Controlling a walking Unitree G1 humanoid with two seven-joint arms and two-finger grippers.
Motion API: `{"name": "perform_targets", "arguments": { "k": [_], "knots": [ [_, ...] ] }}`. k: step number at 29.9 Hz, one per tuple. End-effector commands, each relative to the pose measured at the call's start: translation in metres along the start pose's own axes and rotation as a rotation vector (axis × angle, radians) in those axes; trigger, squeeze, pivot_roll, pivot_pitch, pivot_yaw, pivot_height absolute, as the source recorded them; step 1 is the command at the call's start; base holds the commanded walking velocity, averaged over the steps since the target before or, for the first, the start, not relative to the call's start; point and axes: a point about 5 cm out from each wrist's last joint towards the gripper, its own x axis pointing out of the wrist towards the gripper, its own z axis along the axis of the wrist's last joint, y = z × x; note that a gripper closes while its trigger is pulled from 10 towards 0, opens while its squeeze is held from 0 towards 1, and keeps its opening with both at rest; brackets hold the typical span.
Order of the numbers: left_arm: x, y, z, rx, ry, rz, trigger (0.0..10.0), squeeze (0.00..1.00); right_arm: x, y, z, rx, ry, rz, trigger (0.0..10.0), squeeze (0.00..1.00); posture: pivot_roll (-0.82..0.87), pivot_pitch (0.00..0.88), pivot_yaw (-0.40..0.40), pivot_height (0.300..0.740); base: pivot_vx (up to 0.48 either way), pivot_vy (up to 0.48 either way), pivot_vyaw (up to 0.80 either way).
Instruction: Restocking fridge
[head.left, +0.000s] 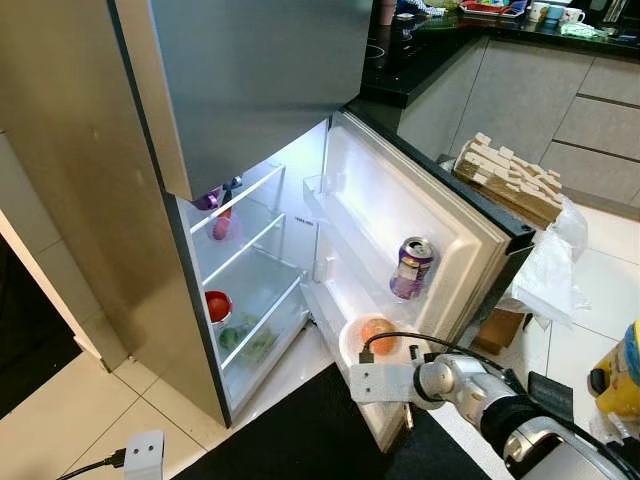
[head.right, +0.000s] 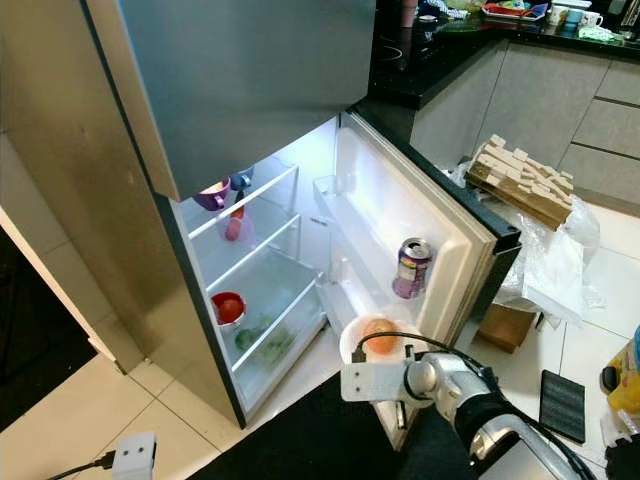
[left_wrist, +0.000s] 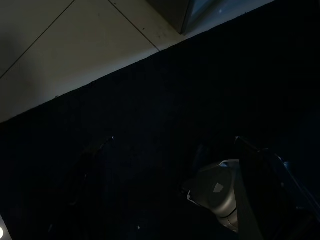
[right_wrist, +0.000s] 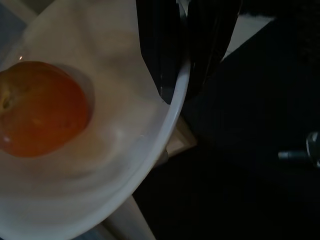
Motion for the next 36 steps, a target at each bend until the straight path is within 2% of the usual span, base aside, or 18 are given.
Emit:
{"name": "perform_targets", "arguments": {
  "k": [1,5,8,11,16,21,22,23,28,31,33,36],
  "knots": [
    [-0.001,-0.004,-0.005,0.007,0.019,-0.009,10.0,0.0,-0.006,-0.011,-0.007,0.027,0.021,-0.052,10.0,0.0,0.05,0.0,-0.061,0.74,0.0,0.0,0.0],
    [-0.001,-0.004,-0.005,0.006,0.019,-0.01,10.0,0.0,-0.01,-0.014,-0.017,0.041,0.051,-0.077,10.0,0.0,0.05,0.0,-0.062,0.74,0.0,0.0,0.0],
    [-0.001,-0.004,-0.006,0.006,0.02,-0.01,10.0,0.0,-0.019,-0.021,-0.035,0.063,0.115,-0.139,10.0,0.0,0.05,0.0,-0.06,0.74,0.0,0.0,0.0],
    [-0.001,-0.004,-0.006,0.007,0.02,-0.011,10.0,0.0,-0.023,-0.026,-0.042,0.085,0.135,-0.169,10.0,0.0,0.05,0.0,-0.06,0.74,0.0,0.0,0.0],
    [-0.001,-0.003,-0.005,0.008,0.014,-0.011,10.0,0.0,-0.053,-0.043,-0.085,0.18,0.264,-0.327,10.0,0.0,0.05,0.0,-0.058,0.74,0.0,0.0,0.0],
    [-0.001,-0.002,-0.005,0.009,0.015,-0.01,10.0,0.0,-0.069,-0.046,-0.106,0.223,0.327,-0.378,10.0,0.0,0.05,0.0,-0.056,0.74,0.0,0.0,0.0],
    [-0.001,-0.002,-0.005,0.009,0.015,-0.009,10.0,0.0,-0.08,-0.046,-0.12,0.25,0.37,-0.402,10.0,0.0,0.05,0.0,-0.055,0.74,0.0,0.0,0.0],
    [-0.001,-0.001,-0.005,0.009,0.016,-0.009,10.0,0.0,-0.083,-0.045,-0.124,0.257,0.382,-0.407,10.0,0.0,0.05,0.0,-0.055,0.74,0.0,0.0,0.0],
    [-0.001,-0.001,-0.005,0.009,0.016,-0.008,10.0,0.0,-0.082,-0.041,-0.127,0.267,0.385,-0.404,10.0,0.0,0.05,0.0,-0.055,0.74,0.0,0.0,0.0],
    [-0.001,-0.001,-0.006,0.011,0.018,-0.009,10.0,0.0,-0.073,-0.033,-0.123,0.278,0.368,-0.388,10.0,0.0,0.05,0.0,-0.052,0.74,0.0,0.0,0.0],
    [-0.001,-0.002,-0.006,0.013,0.018,-0.013,10.0,0.0,-0.063,-0.023,-0.119,0.296,0.354,-0.372,10.0,0.0,0.05,0.0,-0.052,0.74,0.0,0.0,0.0],
    [-0.001,-0.002,-0.006,0.013,0.019,-0.013,10.0,0.0,-0.06,-0.02,-0.118,0.304,0.346,-0.367,10.0,0.0,0.05,0.0,-0.052,0.74,0.0,0.0,0.0]
  ]
}}
